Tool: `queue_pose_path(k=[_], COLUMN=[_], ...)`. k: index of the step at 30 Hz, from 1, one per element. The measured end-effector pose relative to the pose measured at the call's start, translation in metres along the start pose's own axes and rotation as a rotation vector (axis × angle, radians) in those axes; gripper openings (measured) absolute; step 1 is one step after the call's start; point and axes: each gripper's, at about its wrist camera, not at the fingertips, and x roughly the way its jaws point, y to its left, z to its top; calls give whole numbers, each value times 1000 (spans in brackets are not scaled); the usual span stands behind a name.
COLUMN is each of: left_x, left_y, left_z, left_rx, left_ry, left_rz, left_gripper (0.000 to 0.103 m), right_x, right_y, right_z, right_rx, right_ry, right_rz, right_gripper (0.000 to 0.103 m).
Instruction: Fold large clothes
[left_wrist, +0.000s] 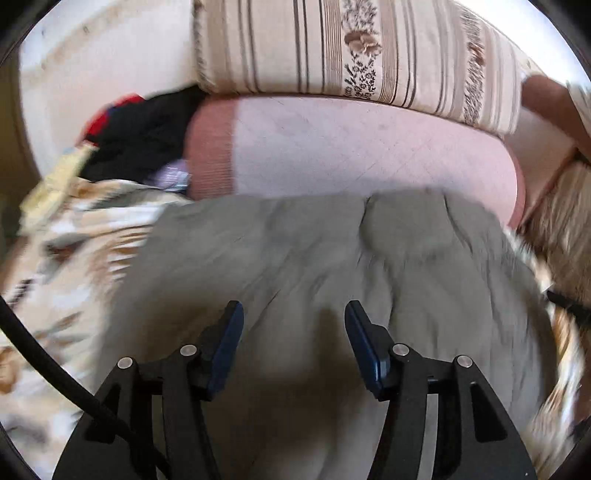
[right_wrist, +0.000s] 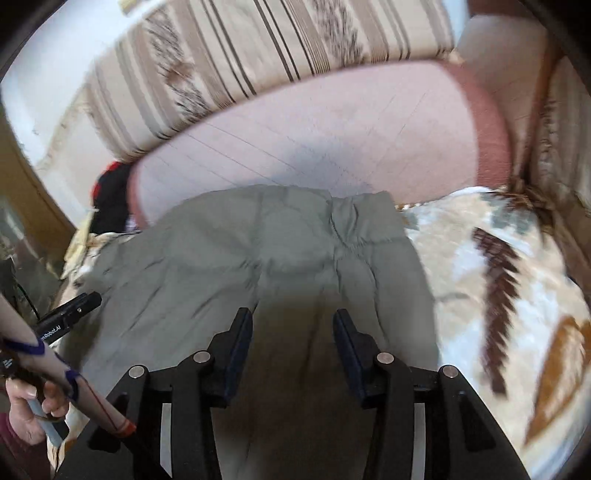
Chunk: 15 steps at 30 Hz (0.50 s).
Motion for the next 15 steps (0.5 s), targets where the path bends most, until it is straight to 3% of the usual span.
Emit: queue_pose_path(k=[4, 7, 10, 12, 15], left_x=[-50, -61, -55, -50, -38], left_y=[24, 41, 51, 57, 60], left_z=[-58, -90, -98, -98, -103], left_rx=[-31, -135, -180, -199, -189], left_ry=[-33, -24, -41, -51, -62], left_rz=[98, 105, 144, 133, 153], left_gripper=[57, 57, 57, 57, 57], right_x=[-56, -70, -58, -60, -45], right_y=[2, -2, 8, 12, 7], right_z=[-57, -95, -96, -96, -100], right_rx=[15, 92, 58, 24, 13], right_ry=[-79, -139, -113, -163, -147], right_rz=[15, 8, -19, -48, -47], right_gripper=[49, 47, 40, 40, 40])
